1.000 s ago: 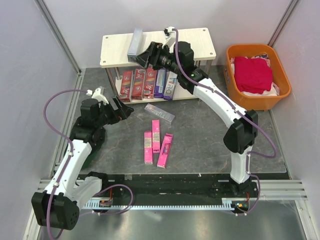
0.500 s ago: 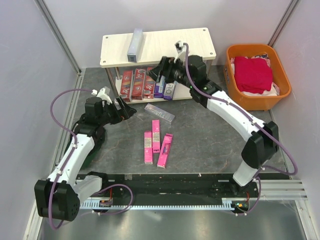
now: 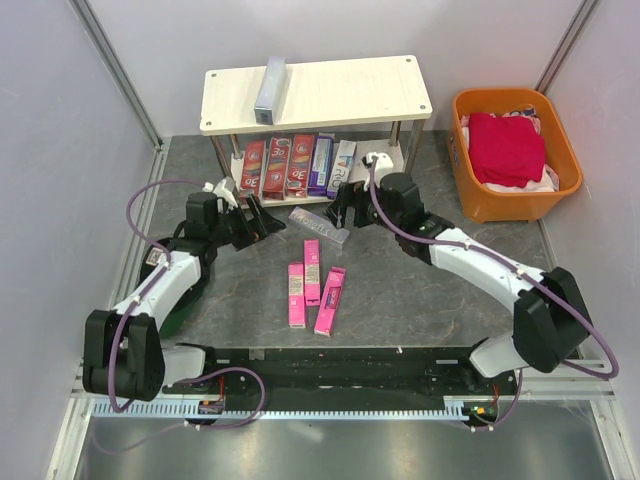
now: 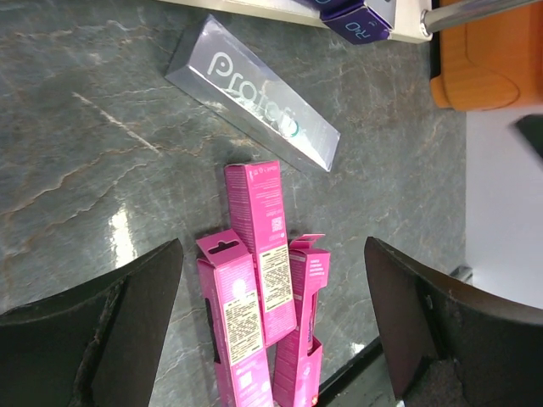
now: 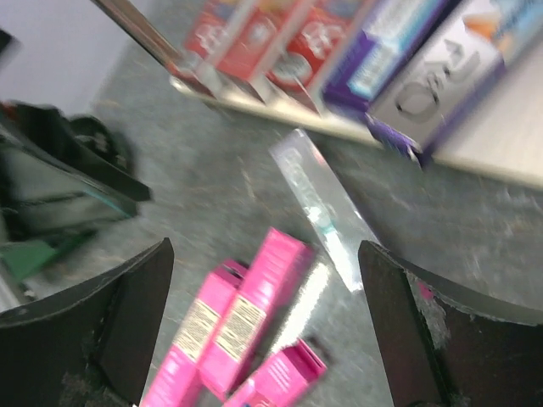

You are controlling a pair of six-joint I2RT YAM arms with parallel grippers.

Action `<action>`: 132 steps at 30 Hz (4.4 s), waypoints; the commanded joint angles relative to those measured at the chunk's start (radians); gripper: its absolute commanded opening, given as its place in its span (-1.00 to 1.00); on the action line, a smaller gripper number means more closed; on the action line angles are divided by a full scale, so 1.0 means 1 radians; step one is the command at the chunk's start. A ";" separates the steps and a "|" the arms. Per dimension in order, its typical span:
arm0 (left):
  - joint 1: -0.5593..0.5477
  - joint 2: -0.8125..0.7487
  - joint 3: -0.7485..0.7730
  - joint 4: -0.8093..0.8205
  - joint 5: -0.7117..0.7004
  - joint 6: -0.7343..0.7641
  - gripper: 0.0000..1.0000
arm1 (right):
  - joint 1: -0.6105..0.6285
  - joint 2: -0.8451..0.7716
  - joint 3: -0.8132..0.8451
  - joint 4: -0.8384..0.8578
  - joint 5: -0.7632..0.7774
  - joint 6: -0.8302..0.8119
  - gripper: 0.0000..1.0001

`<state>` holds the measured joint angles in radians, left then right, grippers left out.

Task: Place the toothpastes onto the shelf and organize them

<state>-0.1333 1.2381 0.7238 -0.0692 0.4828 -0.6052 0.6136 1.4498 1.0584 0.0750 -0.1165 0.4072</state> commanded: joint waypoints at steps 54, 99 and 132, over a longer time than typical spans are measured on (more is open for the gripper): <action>-0.014 0.021 -0.017 0.080 0.119 -0.030 0.88 | 0.152 0.351 -0.024 0.101 0.334 -0.062 -0.21; -0.137 0.198 -0.133 0.588 0.177 -0.352 0.44 | 0.347 -0.022 -0.066 0.083 0.296 0.114 -0.19; -0.015 0.149 -0.144 1.065 0.631 -0.470 -0.43 | 0.101 -0.005 -0.090 0.223 -0.435 0.134 0.87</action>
<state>-0.1520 1.4353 0.5400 0.8280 0.9966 -1.0122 0.7044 1.4399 0.9665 0.2089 -0.2943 0.5606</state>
